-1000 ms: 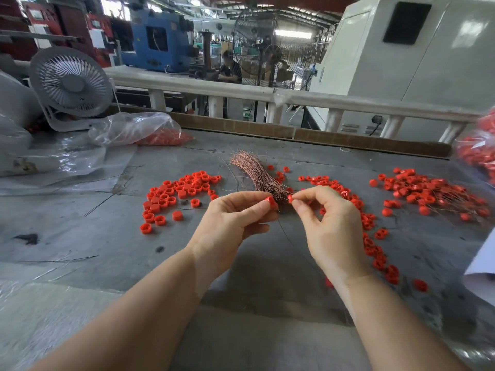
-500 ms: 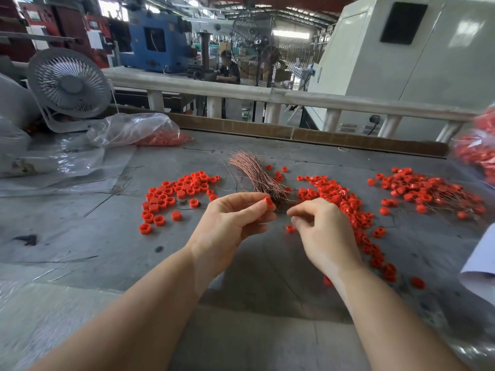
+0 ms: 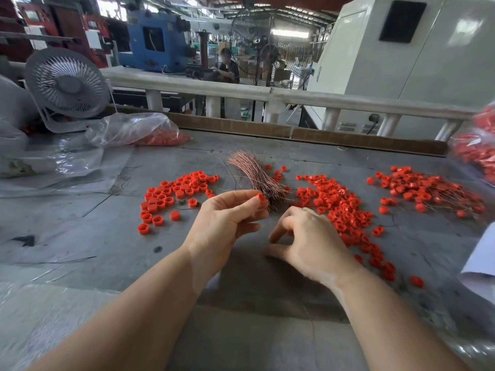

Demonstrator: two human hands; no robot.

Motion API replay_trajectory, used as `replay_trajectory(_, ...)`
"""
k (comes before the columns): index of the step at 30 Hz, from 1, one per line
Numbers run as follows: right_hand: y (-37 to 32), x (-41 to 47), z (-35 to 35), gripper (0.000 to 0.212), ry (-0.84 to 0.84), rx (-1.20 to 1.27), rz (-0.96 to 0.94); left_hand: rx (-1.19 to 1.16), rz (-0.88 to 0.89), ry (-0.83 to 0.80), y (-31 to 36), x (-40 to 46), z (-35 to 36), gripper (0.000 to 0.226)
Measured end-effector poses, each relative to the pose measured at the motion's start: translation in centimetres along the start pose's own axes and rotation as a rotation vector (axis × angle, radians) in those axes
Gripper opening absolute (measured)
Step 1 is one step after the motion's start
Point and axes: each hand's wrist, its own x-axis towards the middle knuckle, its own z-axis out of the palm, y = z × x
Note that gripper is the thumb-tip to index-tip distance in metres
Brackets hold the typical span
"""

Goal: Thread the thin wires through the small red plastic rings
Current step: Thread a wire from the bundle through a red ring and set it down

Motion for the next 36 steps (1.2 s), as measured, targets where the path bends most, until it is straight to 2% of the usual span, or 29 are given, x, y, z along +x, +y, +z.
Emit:
replay_trajectory(6,0.5,0.2,0.3,0.006,0.017,-0.055,0.009,0.005,0.002,0.024,0.1,-0.1,0.0,0.009)
replay_trajectory(15,1.1,0.1,1.1,0.008,0.032,-0.143,-0.027,0.152,0.036,0.085,-0.4,0.1,-0.2,0.010)
replay_trajectory(20,1.3,0.2,1.3,0.009,0.043,-0.125,-0.015,0.382,0.083,0.067,-1.2,0.4,-0.5,0.016)
replay_trajectory(27,1.4,0.3,1.4,0.010,0.051,-0.118,-0.015,1.067,0.262,-0.096,-1.4,0.4,-0.7,0.015)
replay_trajectory(36,1.4,0.3,1.4,0.010,0.060,-0.098,-0.012,1.243,0.312,-0.103,-1.6,0.3,-0.5,0.014)
